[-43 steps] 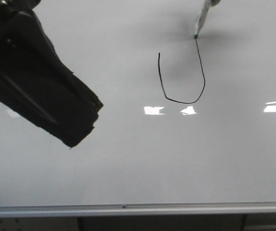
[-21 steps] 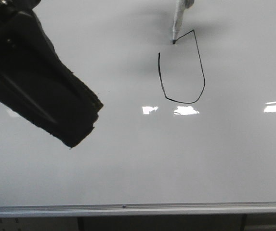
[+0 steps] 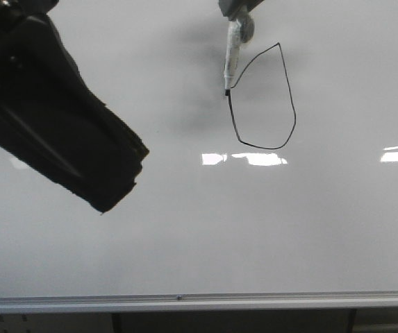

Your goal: Write number 0 on whiteboard

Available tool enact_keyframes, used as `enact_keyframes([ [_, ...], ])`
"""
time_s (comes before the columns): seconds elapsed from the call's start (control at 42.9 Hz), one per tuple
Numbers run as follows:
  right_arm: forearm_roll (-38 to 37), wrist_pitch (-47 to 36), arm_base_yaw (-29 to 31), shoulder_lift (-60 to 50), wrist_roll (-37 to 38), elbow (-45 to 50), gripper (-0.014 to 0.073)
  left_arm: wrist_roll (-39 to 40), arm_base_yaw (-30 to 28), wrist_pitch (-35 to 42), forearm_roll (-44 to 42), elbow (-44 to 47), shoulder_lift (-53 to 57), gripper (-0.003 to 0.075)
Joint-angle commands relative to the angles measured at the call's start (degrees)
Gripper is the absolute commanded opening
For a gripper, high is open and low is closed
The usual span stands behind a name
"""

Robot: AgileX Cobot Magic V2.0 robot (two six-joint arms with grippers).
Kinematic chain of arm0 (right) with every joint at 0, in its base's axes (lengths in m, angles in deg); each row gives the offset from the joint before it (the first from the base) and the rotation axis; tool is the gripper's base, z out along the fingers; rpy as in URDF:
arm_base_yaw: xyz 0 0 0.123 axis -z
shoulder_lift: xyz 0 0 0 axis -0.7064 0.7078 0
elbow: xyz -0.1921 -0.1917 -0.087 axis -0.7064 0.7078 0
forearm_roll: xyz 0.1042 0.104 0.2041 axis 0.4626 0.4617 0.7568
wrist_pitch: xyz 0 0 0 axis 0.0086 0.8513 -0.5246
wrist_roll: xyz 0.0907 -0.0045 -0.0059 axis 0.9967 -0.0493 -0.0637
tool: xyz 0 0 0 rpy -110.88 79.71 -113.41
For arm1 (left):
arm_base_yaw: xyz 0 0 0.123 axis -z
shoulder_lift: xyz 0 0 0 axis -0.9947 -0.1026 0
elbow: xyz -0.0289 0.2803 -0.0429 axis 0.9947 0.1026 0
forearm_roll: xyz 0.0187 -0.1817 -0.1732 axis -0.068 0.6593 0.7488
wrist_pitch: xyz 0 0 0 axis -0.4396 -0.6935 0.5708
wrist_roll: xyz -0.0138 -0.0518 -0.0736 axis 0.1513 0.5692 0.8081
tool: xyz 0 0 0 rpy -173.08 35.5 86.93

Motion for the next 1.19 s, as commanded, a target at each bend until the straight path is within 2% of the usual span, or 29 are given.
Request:
enact_keyframes([
  [0.0, 8.4, 5.9, 0.3, -5.4, -7.7, -4.1, -0.0064, -0.1, 0.5, -2.4, 3.9, -1.7, 1.9, -0.002],
  [0.21, 27.8, 26.5, 5.8, -7.3, -19.1, -6.2, -0.0064, -0.1, 0.5, -2.4, 4.5, -1.7, 1.9, -0.0018],
  [0.35, 34.7, 32.3, 9.1, -8.6, -22.6, -2.1, -0.0064, -0.1, 0.5, -2.4, 6.5, -1.7, 1.9, 0.0008],
  [0.443, 38.9, 32.0, 9.5, -11.5, -25.7, 5.1, -0.0064, -0.1, 0.5, -2.4, 7.9, -1.7, 1.9, 0.0122],
  [0.583, 47.5, 31.1, 9.5, -16.5, -31.3, 18.6, -0.0064, -0.1, 0.5, -2.6, 9.6, -1.7, 1.9, 0.0421],
  [0.653, 52.3, 30.8, 9.5, -17.4, -34.6, 23.7, -0.0064, -0.1, 0.5, -2.6, 10.0, -1.7, 1.9, 0.0543],
  [0.723, 57.9, 30.8, 9.4, -17.4, -38.4, 27.7, -0.0064, -0.1, 0.5, -2.6, 10.6, -1.7, 1.9, 0.0608],
  [0.863, 67.4, 28.6, 7.6, -17.3, -45.2, 32.9, -0.0064, -0.1, 0.5, -3.5, 12.9, -1.7, 1.9, 0.0592],
  [0.98, 70.2, 26.3, 5.8, -17.3, -46.5, 33.2, -0.0064, -0.1, 0.5, -3.5, 13.6, -1.7, 1.9, 0.0545],
  [1.096, 70.7, 25.9, 5.3, -17.3, -46.6, 33.2, -0.0064, -0.1, 0.5, -3.5, 13.6, -1.7, 1.9, 0.0443],
  [1.166, 70.7, 26.2, 5.3, -17.3, -46.6, 33.2, -0.0065, -0.1, 0.5, -3.5, 13.6, -1.7, 1.9, 0.0344],
])
